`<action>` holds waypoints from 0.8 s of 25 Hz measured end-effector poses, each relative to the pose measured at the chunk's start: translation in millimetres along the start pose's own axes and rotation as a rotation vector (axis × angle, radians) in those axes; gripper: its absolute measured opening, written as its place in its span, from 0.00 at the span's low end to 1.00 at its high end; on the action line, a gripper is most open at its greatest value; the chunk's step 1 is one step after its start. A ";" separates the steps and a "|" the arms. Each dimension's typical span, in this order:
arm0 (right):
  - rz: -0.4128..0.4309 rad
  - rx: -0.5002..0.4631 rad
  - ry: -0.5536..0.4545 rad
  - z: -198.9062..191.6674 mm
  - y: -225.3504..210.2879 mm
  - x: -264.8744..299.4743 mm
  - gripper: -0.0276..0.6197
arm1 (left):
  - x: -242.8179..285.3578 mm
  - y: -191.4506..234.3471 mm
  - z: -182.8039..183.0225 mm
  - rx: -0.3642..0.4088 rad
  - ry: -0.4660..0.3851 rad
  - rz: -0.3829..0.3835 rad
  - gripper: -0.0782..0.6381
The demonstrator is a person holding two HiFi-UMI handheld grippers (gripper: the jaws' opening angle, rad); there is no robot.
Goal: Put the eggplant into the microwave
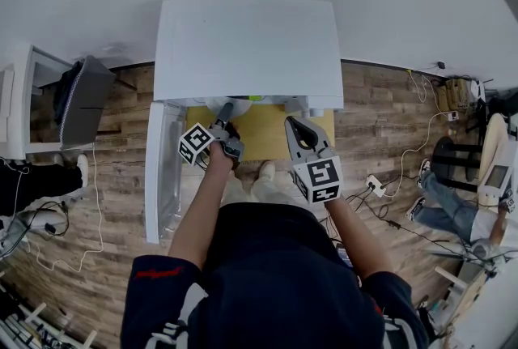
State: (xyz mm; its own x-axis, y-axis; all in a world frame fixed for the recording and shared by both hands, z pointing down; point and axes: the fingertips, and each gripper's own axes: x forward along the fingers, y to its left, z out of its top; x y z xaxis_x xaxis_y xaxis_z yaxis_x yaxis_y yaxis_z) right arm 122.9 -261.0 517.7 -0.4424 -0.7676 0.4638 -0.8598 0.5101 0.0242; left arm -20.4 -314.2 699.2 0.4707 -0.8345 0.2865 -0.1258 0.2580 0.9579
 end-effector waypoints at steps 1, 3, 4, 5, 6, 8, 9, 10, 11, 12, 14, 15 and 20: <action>0.000 -0.002 0.001 -0.5 0.7 -0.8 0.06 | -1.1 0.7 -1.2 0.016 0.010 0.005 0.34; 0.000 -0.001 -0.001 -0.6 2.3 -2.6 0.06 | -4.2 3.6 -4.1 0.056 0.032 0.020 0.35; 0.000 0.001 -0.003 -0.5 2.9 -3.3 0.06 | -5.5 4.8 -5.9 0.080 0.045 0.026 0.36; 0.000 0.001 -0.004 -0.5 3.3 -3.8 0.06 | -6.6 5.4 -7.6 0.102 0.058 0.030 0.37; 0.000 0.002 -0.005 -0.6 3.6 -4.2 0.06 | -7.7 5.6 -9.0 0.121 0.069 0.032 0.37; 0.000 0.006 -0.009 0.6 4.7 -4.8 0.06 | -10.9 5.9 -10.9 0.157 0.087 0.036 0.38; 0.000 0.008 -0.011 1.0 5.1 -5.2 0.06 | -13.2 6.4 -12.1 0.178 0.098 0.039 0.38; -0.001 0.007 -0.010 0.4 4.9 -5.6 0.06 | -15.8 7.1 -13.6 0.203 0.112 0.043 0.38; -0.002 0.003 -0.008 -0.5 4.5 -5.9 0.06 | -18.9 7.8 -15.3 0.233 0.126 0.048 0.38; -0.003 0.001 -0.006 -1.1 4.1 -6.1 0.06 | -22.3 8.1 -16.9 0.265 0.141 0.053 0.38; -0.004 0.000 -0.008 -0.8 3.6 -6.3 0.06 | -29.7 7.5 -18.9 0.336 0.164 0.064 0.34; -0.004 0.000 -0.009 -0.4 3.5 -6.3 0.06 | -33.1 7.1 -19.2 0.376 0.172 0.073 0.32; 0.000 0.005 -0.016 1.7 5.3 -4.6 0.06 | -44.8 12.7 -16.6 0.564 0.207 0.169 0.16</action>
State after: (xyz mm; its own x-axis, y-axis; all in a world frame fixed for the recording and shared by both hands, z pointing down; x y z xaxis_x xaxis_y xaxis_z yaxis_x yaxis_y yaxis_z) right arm 119.9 -255.4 514.2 -0.4464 -0.7735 0.4499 -0.8608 0.5085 0.0200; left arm -28.5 -265.5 698.3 0.5563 -0.6785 0.4798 -0.6284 0.0344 0.7772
